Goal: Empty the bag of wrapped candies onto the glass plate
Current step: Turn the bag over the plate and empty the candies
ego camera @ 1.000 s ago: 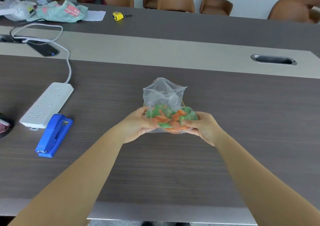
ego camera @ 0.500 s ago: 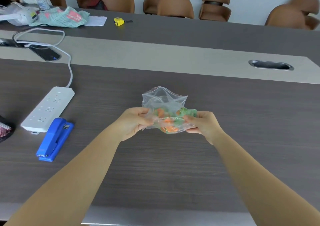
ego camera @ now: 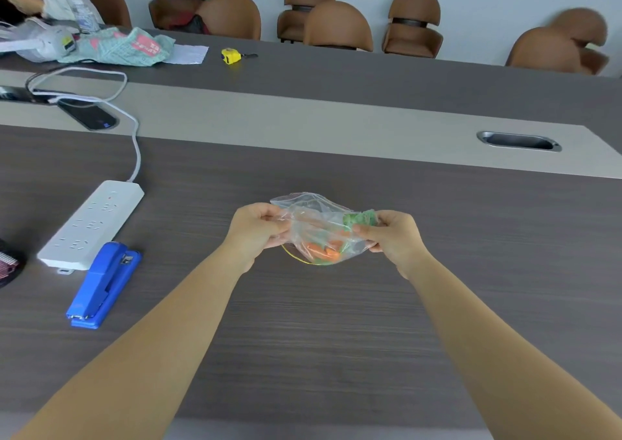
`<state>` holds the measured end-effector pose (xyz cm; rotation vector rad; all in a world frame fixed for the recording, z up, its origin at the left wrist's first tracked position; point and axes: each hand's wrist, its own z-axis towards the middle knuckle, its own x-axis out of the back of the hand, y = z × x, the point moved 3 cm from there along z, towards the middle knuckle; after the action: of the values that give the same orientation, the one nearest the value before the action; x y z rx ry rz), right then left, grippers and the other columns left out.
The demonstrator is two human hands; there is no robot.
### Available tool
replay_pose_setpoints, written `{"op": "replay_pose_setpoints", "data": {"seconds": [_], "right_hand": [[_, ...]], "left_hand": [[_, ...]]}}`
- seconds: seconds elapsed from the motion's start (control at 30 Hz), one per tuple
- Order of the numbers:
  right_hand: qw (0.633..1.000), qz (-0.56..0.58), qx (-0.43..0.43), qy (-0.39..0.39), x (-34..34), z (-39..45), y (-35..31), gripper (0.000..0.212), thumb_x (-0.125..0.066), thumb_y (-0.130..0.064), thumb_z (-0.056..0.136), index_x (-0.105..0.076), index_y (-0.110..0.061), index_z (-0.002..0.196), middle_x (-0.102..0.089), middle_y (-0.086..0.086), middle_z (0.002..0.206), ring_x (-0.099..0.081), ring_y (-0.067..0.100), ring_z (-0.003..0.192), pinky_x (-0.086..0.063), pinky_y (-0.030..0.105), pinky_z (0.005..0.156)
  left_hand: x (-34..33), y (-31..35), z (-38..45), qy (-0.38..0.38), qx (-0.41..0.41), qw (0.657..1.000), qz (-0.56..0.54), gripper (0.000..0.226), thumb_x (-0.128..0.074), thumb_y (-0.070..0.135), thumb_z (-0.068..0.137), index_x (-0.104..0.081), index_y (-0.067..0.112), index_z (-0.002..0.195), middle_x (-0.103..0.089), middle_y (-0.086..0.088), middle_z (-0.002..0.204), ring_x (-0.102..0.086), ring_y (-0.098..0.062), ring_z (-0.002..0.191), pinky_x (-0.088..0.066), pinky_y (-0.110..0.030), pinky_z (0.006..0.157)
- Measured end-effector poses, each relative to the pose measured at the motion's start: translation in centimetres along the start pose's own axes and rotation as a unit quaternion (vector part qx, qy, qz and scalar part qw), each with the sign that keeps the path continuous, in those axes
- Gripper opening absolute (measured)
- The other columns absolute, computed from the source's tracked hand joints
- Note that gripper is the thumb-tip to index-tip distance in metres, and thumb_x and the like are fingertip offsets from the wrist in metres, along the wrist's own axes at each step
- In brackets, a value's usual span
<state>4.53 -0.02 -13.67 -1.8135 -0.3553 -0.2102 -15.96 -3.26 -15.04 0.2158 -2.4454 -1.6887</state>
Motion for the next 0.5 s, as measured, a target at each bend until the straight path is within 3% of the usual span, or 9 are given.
{"op": "replay_pose_setpoints", "data": {"seconds": [0.07,0.13,0.23,0.33,0.43,0.5], "right_hand": [[1.000,0.004,-0.001,0.001,-0.1,-0.1,-0.2,0.013,-0.066,-0.001,0.075,-0.063,0.003,0.087,-0.063,0.025,0.090,-0.053,0.021,0.070,-0.044,0.021,0.058],[1.000,0.019,0.000,-0.005,-0.1,-0.1,-0.1,0.018,-0.066,0.001,0.074,-0.063,-0.003,0.091,-0.063,0.013,0.092,-0.056,0.021,0.079,-0.045,0.019,0.060],[0.999,0.028,0.017,-0.015,0.0,-0.1,-0.1,0.030,-0.063,0.008,0.073,-0.062,0.004,0.103,-0.064,0.008,0.087,-0.059,0.020,0.080,-0.048,0.020,0.068],[0.999,-0.010,0.039,-0.009,0.1,-0.3,-0.2,0.031,-0.059,0.011,0.074,-0.066,0.000,0.102,-0.058,-0.002,0.069,-0.054,0.012,0.068,-0.048,0.021,0.072],[0.999,-0.018,0.036,0.019,0.2,-0.3,-0.4,0.014,-0.062,0.004,0.075,-0.065,-0.009,0.074,-0.051,-0.005,0.060,-0.047,0.008,0.058,-0.040,0.017,0.060],[0.999,-0.006,0.028,0.038,0.4,-0.1,-0.3,0.021,-0.065,-0.002,0.076,-0.059,-0.015,0.061,-0.052,-0.005,0.061,-0.047,0.010,0.060,-0.042,0.021,0.063]], "left_hand": [[0.0,0.0,0.2,0.005,-0.001,1.000,0.012,0.030,-0.058,-0.007,0.080,-0.059,-0.003,0.110,-0.060,-0.021,0.112,-0.061,-0.024,0.085,-0.058,-0.027,0.074],[-0.2,-0.1,0.2,0.000,0.003,0.999,0.031,0.031,-0.057,-0.008,0.079,-0.060,-0.001,0.110,-0.060,-0.020,0.107,-0.057,-0.026,0.086,-0.053,-0.037,0.082],[-0.6,-0.4,0.3,-0.017,0.003,0.997,0.076,0.032,-0.056,-0.008,0.078,-0.062,-0.002,0.110,-0.061,-0.011,0.089,-0.054,-0.018,0.068,-0.043,-0.024,0.060],[-0.8,-0.8,0.4,-0.014,0.016,0.995,0.098,0.015,-0.058,-0.005,0.078,-0.066,0.003,0.087,-0.059,-0.013,0.085,-0.049,-0.021,0.067,-0.039,-0.024,0.061],[-0.8,-1.0,0.7,0.003,0.029,0.995,0.092,0.016,-0.059,0.001,0.081,-0.059,0.010,0.067,-0.055,-0.013,0.080,-0.048,-0.024,0.073,-0.043,-0.032,0.073],[-0.8,-0.9,0.7,-0.003,0.036,0.998,0.060,0.018,-0.058,0.004,0.083,-0.056,0.012,0.067,-0.056,-0.007,0.079,-0.051,-0.021,0.075,-0.047,-0.034,0.080]]}}
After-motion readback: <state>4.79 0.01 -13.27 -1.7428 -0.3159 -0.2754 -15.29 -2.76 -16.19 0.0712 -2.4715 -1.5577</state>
